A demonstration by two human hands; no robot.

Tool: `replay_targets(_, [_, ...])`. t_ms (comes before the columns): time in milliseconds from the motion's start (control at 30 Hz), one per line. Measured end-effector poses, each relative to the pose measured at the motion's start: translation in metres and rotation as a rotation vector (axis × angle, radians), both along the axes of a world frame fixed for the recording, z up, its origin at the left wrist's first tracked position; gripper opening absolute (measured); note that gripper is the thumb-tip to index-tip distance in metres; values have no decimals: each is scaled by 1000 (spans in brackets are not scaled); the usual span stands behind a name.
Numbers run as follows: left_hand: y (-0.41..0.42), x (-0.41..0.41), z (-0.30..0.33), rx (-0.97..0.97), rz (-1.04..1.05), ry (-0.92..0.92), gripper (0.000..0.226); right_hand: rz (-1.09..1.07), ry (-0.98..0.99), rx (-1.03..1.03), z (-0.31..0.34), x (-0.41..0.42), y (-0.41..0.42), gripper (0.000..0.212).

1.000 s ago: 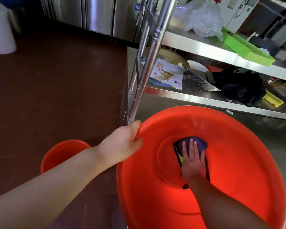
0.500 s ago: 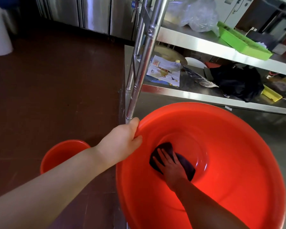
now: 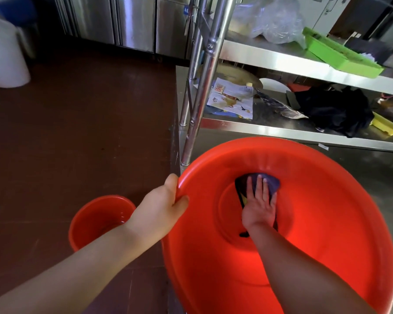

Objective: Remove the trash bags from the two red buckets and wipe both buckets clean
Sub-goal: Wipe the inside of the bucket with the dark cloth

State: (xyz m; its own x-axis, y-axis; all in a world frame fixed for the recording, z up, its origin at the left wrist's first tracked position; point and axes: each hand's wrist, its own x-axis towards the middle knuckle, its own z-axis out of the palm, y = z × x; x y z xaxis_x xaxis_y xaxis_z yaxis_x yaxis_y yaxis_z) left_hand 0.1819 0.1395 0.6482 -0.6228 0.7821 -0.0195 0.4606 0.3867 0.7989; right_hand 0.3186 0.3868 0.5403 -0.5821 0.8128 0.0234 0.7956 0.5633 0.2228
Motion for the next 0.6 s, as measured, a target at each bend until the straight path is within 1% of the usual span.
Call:
replay_targets(67, [-8, 4, -3, 19, -3, -54, 13, -2, 65, -9, -4, -5, -8, 75])
replay_targets(133, [-16, 4, -5, 49, 8, -98, 15, 102, 57, -51, -9, -11, -12, 70])
replay_targets(233, [-24, 0, -7, 42, 45, -72, 14, 375, -130, -161, -20, -17, -25, 60])
replay_targets(300, [-26, -2, -8, 12, 44, -49, 15, 445, -193, -192, -31, -18, -39, 64])
replay_targets(367, [-23, -8, -3, -28, 59, 45, 20, 476, -212, -166, -42, -18, -49, 56])
replay_targets(433, [-13, -20, 9, -14, 117, 189, 28, 516, -222, -150, -48, -19, -56, 60])
replay_targets(467, [-5, -26, 18, 8, 139, 254, 29, 555, -253, -138, -48, -20, -58, 61])
replay_targets(533, [10, -38, 38, 27, 122, 355, 19, 617, -305, -110, -48, -22, -62, 62])
replay_targets(600, [21, -44, 51, -10, 45, 402, 11, 625, -321, -102, -49, -21, -64, 63])
